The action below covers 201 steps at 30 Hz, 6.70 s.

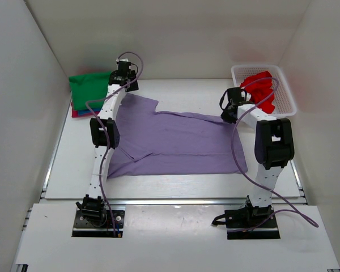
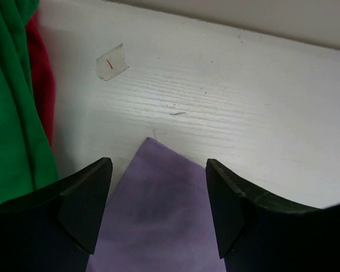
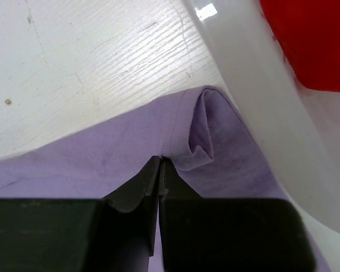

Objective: Fold and stack the t-shirts
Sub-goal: Grap the side of the flattened tshirt furthest away from the robot with both arms, then fold the other side of the tshirt into a rectangle

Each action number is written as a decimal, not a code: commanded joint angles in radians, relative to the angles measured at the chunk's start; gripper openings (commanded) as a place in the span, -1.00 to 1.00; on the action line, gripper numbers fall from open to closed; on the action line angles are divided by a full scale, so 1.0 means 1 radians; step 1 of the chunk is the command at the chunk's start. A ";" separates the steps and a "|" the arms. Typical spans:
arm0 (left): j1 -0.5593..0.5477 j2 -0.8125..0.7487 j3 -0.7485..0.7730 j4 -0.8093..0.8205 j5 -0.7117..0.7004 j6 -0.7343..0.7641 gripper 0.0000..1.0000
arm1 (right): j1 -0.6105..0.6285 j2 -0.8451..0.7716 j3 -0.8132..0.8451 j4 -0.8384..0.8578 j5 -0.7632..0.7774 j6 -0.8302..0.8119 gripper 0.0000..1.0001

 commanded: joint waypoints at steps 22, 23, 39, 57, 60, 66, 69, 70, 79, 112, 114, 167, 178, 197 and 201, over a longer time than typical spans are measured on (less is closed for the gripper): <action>0.024 0.019 0.004 0.045 0.017 0.069 0.46 | -0.035 -0.082 -0.016 0.070 -0.033 -0.009 -0.99; 0.024 0.015 0.000 0.037 0.014 0.075 0.47 | -0.030 -0.082 -0.016 0.066 -0.039 -0.007 -0.99; 0.021 -0.031 0.000 -0.046 0.064 0.071 0.59 | -0.036 -0.090 -0.016 0.067 -0.046 -0.006 -0.99; 0.031 -0.025 -0.071 -0.141 0.081 0.215 0.55 | -0.027 -0.067 0.012 0.057 -0.049 -0.030 -1.00; 0.027 -0.027 -0.074 -0.132 0.081 0.233 0.52 | -0.027 -0.067 0.007 0.064 -0.056 -0.032 -1.00; 0.004 -0.040 -0.129 -0.123 0.106 0.290 0.20 | -0.029 -0.065 0.008 0.066 -0.057 -0.029 -1.00; 0.017 -0.037 -0.129 -0.132 0.158 0.296 0.10 | -0.029 -0.076 -0.001 0.063 -0.057 -0.033 -1.00; 0.030 -0.033 -0.129 -0.136 0.176 0.292 0.08 | -0.032 -0.078 0.002 0.066 -0.053 -0.032 -1.00; 0.038 -0.053 -0.152 -0.144 0.213 0.299 -0.57 | -0.033 -0.084 -0.010 0.064 -0.054 -0.035 -1.00; 0.034 -0.090 -0.165 -0.158 0.269 0.333 -1.00 | -0.041 -0.105 0.002 0.055 -0.034 -0.062 -1.00; 0.032 -0.111 -0.142 -0.165 0.268 0.325 -1.00 | -0.044 -0.101 0.002 0.061 -0.043 -0.078 -0.99; 0.006 -1.340 -1.645 0.117 0.250 0.288 -1.00 | -0.111 -0.312 -0.123 -0.184 -0.237 -0.443 -1.00; -0.012 -1.447 -1.780 0.088 0.229 0.284 -1.00 | -0.113 -0.369 -0.224 -0.218 -0.255 -0.448 -1.00; -0.026 -1.469 -1.886 0.045 0.199 0.273 -1.00 | -0.113 -0.377 -0.324 -0.261 -0.244 -0.444 -0.98; -0.034 -1.456 -1.892 0.034 0.207 0.265 -1.00 | -0.113 -0.337 -0.329 -0.276 -0.235 -0.446 -0.98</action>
